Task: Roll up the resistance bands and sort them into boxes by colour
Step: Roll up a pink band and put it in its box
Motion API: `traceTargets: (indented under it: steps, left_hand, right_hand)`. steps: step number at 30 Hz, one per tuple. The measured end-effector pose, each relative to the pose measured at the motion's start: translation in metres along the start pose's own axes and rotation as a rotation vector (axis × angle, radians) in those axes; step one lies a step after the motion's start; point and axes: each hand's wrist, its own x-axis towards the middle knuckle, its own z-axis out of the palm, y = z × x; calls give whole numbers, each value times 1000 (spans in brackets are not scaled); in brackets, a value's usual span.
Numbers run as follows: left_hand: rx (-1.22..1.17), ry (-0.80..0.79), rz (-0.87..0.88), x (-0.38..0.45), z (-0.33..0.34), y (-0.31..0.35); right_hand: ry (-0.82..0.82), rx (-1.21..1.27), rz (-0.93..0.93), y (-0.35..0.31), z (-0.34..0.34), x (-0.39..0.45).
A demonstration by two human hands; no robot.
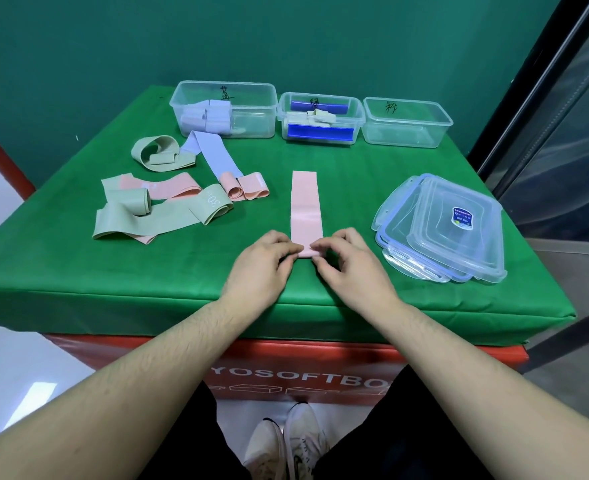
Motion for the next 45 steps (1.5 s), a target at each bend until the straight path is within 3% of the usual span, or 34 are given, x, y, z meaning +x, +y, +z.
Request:
traceTargets:
  steps: [10,24,45]
  left_hand:
    - [128,-110,148,15,-8,-1]
    - [53,-23,306,-14,-8,-2]
    - [-14,-33,224,-29,-4,2]
  right_hand:
    - [-88,-126,-82,4,-7,12]
    - [-86,-192,-229,6,-21,-16]
    - [-84,-85,-227,2,-25,-36]
